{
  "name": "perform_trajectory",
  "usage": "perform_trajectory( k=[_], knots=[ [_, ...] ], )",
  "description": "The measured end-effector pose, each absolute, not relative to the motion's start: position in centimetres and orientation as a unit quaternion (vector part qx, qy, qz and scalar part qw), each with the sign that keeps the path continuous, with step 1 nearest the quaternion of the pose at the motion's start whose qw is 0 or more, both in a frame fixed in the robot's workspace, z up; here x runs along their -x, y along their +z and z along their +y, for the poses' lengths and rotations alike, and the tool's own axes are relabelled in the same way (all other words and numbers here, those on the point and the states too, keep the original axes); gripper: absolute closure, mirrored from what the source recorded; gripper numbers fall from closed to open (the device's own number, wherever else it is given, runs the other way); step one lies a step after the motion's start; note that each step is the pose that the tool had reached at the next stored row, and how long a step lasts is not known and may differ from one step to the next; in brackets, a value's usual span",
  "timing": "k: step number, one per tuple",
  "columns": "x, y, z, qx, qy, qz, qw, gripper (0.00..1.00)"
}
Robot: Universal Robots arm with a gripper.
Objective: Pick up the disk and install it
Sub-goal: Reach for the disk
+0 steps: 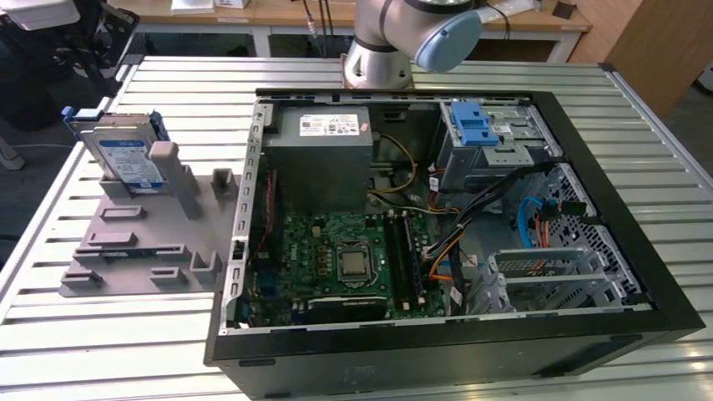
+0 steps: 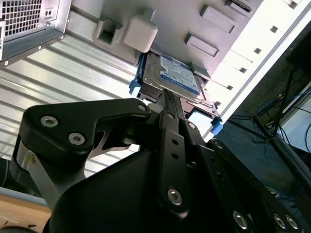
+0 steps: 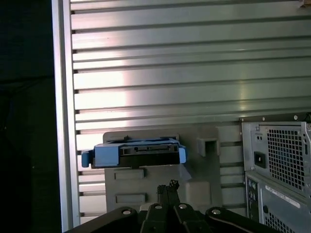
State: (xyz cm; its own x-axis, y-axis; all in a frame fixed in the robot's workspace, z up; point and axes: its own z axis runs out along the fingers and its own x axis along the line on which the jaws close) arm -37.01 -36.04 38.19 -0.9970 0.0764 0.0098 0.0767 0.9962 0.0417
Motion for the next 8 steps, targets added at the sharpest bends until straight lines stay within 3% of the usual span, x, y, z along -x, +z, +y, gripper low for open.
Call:
perform_trajectory(
  k=[8],
  knots=[
    [38.8, 38.0, -35.3, 0.038, -0.021, -0.999, 0.006, 0.89]
  ],
)
